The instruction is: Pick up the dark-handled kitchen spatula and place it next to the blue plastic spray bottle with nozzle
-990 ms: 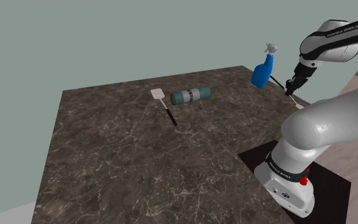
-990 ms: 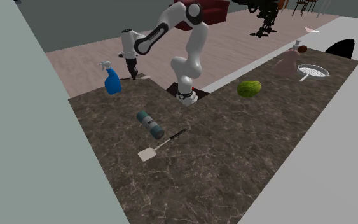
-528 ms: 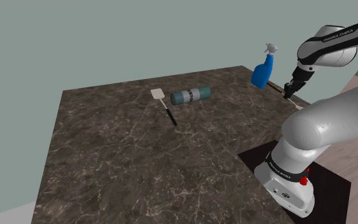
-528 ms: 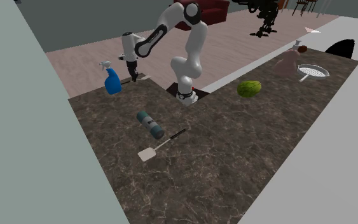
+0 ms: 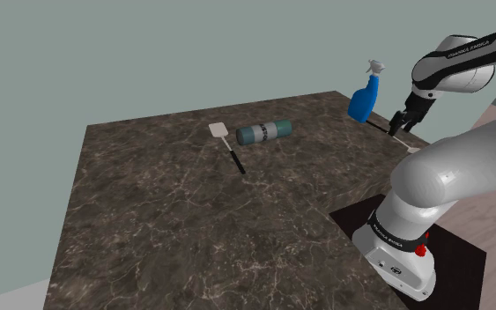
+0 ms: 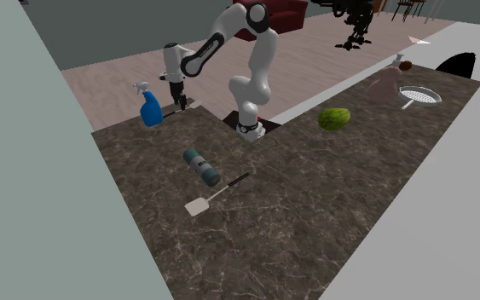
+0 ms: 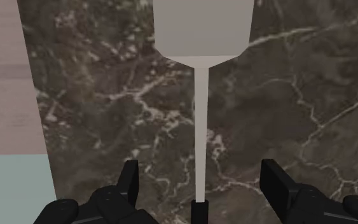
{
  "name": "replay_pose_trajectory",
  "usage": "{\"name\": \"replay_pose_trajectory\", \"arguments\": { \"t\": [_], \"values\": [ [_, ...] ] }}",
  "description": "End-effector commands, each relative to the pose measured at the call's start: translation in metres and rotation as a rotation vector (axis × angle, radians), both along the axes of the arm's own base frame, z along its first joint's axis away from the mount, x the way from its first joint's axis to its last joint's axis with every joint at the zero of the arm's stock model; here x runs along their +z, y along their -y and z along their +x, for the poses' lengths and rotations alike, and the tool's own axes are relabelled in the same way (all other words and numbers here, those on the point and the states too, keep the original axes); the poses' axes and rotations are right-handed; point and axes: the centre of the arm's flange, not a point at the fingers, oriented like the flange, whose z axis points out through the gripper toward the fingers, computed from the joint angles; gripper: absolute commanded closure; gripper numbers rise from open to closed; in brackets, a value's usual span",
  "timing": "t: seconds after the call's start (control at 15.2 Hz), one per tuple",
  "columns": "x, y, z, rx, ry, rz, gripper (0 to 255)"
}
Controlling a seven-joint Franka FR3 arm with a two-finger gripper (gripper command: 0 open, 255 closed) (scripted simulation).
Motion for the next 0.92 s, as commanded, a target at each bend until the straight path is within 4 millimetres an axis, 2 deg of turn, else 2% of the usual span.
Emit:
{"name": "replay_pose_trajectory", "arguments": {
  "t": [0.0,0.07,0.33,0.86],
  "values": [
    [0.0,0.0,0.0,0.0,0.0,0.0,0],
    [0.0,0.0,0.0,0.0,0.0,0.0,0],
    [0.05,-0.001,-0.003,0.0,0.0,0.0,0],
    [0.05,-0.001,-0.003,0.0,0.0,0.0,0]
  ]
}}
